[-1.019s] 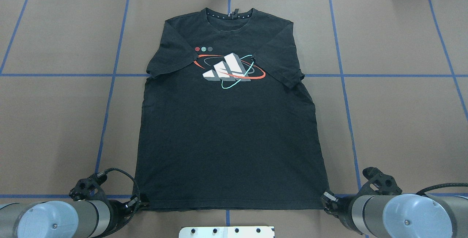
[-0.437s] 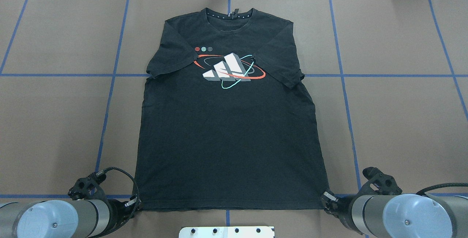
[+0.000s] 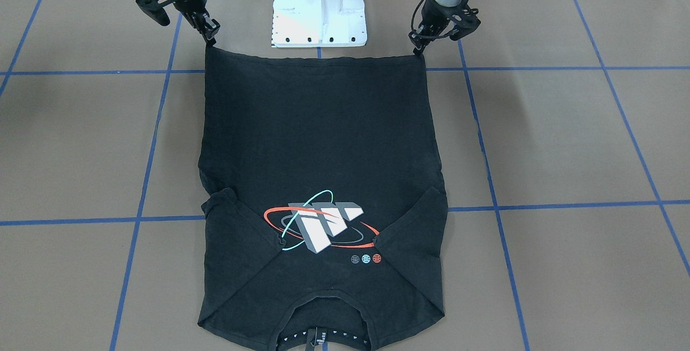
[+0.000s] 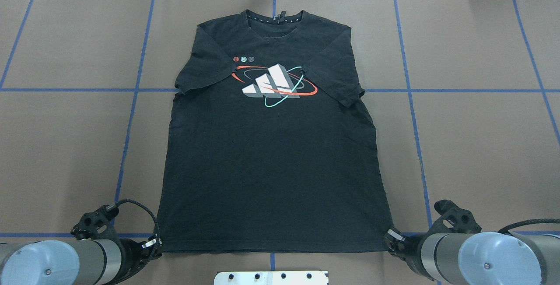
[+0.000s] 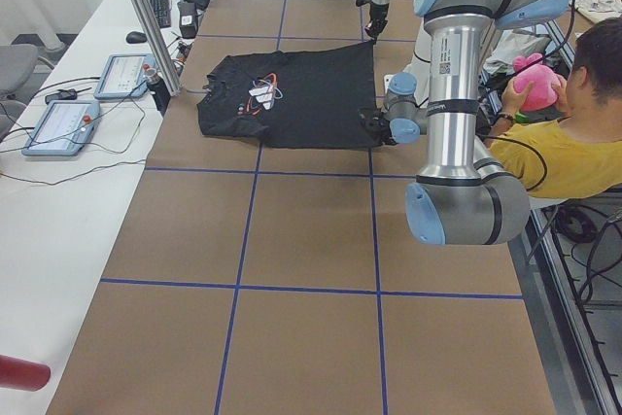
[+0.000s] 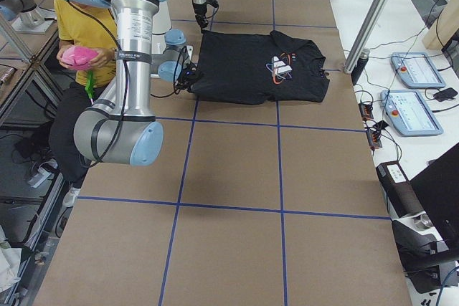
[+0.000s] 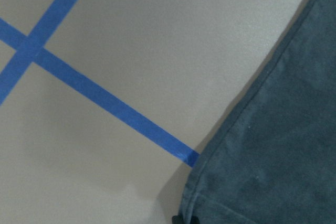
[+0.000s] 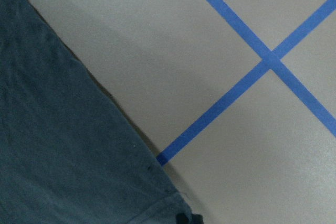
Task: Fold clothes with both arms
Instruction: 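Move the left gripper to the other hem corner and grasp both corners, then lift both hem corners and fold them toward the collar with both grippers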
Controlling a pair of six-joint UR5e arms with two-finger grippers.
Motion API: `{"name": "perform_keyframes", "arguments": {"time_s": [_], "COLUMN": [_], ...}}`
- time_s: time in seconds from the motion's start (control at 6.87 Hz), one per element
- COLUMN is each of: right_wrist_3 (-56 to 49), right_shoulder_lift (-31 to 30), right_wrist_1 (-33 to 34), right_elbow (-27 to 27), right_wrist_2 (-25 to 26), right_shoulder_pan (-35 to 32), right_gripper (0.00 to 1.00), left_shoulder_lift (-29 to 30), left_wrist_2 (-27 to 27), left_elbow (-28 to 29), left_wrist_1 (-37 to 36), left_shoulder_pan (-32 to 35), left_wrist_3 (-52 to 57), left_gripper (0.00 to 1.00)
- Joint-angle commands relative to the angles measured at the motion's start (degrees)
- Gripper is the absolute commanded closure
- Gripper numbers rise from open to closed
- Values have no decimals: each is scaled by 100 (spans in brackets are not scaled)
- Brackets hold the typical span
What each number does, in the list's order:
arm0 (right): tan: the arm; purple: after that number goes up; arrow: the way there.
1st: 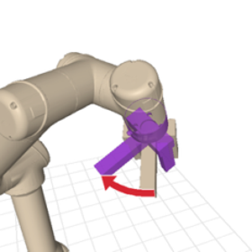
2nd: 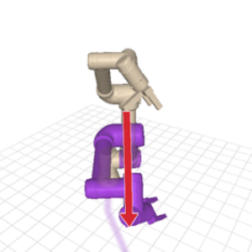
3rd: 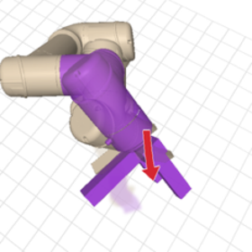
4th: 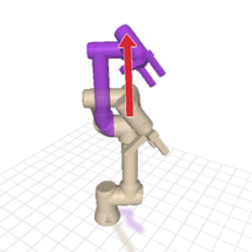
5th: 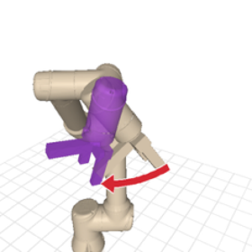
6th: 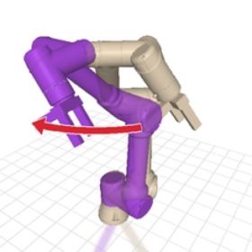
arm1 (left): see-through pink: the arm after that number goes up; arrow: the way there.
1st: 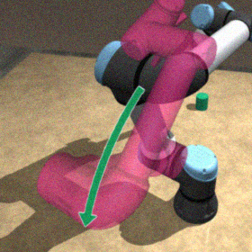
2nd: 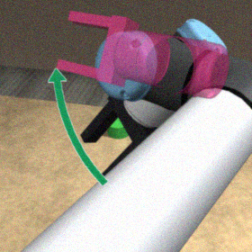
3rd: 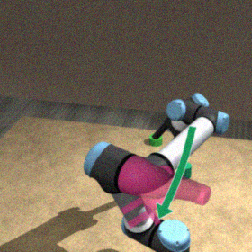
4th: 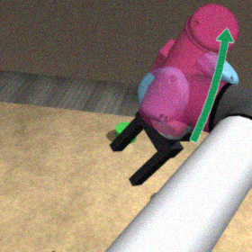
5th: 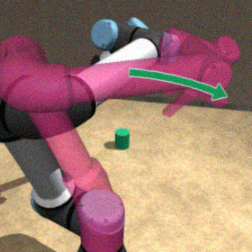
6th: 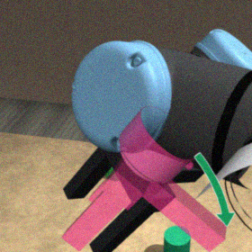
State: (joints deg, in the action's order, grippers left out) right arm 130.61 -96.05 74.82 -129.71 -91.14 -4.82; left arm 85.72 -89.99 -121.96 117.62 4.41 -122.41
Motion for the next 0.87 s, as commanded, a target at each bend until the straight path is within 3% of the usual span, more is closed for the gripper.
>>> {"name": "perform_keyframes", "arguments": {"time_s": [0.0, 0.73], "right_wrist_3": [-1, 8], "right_shoulder_lift": [-2, -677], "right_wrist_1": [-2, 33], "right_elbow": [-63, -1108], "right_wrist_2": [-9, -683], "right_shoulder_pan": [-10, -19], "right_gripper": [100, 100], "left_shoulder_lift": [-205, -503], "left_wrist_2": [-1, -149], "left_elbow": [-397, -1679], "left_wrist_1": [-2, -2], "left_shoulder_pan": [-1, 7], "left_wrist_3": [7, -2], "left_gripper": [100, 100]}}
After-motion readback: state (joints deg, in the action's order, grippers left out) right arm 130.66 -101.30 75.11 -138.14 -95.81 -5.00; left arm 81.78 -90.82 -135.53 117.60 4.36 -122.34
